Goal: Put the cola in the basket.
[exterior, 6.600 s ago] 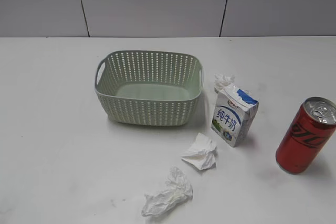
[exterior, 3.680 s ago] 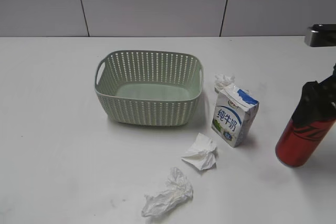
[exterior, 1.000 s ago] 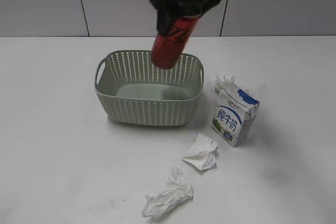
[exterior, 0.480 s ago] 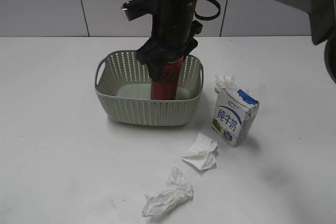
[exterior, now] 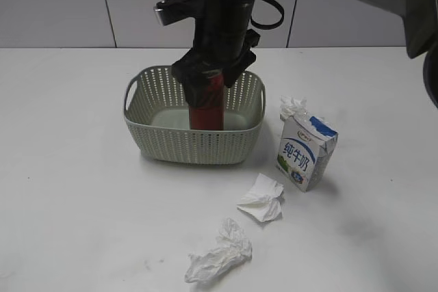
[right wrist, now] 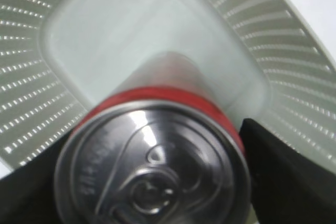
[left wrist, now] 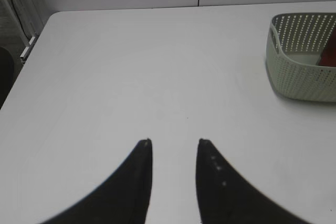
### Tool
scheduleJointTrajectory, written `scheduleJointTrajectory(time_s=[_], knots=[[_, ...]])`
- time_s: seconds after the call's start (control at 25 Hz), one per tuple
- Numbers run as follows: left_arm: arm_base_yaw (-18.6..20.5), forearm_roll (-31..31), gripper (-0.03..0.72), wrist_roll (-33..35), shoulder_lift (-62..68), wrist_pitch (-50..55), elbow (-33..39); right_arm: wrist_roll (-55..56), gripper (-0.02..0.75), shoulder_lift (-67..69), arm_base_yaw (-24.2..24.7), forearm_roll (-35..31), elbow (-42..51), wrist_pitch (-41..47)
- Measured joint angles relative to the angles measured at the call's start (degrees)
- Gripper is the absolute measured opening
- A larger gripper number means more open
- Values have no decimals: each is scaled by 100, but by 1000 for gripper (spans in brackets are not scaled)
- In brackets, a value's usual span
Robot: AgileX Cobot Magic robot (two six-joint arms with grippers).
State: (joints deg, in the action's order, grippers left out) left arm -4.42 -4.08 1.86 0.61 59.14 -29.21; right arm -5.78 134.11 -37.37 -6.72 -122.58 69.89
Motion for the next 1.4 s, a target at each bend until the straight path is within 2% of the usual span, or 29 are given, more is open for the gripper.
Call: scheduleJointTrajectory(time_s=[0.24,0.48,0.64,0.72,0.92,1.16,1.28,1.4], knots=[[0,0,229,0,0,0,0,8,622,-268,67,-50,-80,6],[0,0,229,0,0,0,0,71,616,-812,279,-234,-692,12],[0,0,229,0,0,0,0,221,611,-1036,687,-241,-827,0],[0,0,229,0,0,0,0,289,610,-1097,1051,-231,-790,0],[0,0,229,0,0,0,0,332,599,-1531,1978,-198,-249,-5],[0,0,229,0,0,0,0,350,594,-2587,3027,-121,988,-10],[0,0,229,0,0,0,0,350,594,-3160,3348,-76,1646,-10],[0,0,229,0,0,0,0,344,593,-3761,3406,-39,2345,-10]])
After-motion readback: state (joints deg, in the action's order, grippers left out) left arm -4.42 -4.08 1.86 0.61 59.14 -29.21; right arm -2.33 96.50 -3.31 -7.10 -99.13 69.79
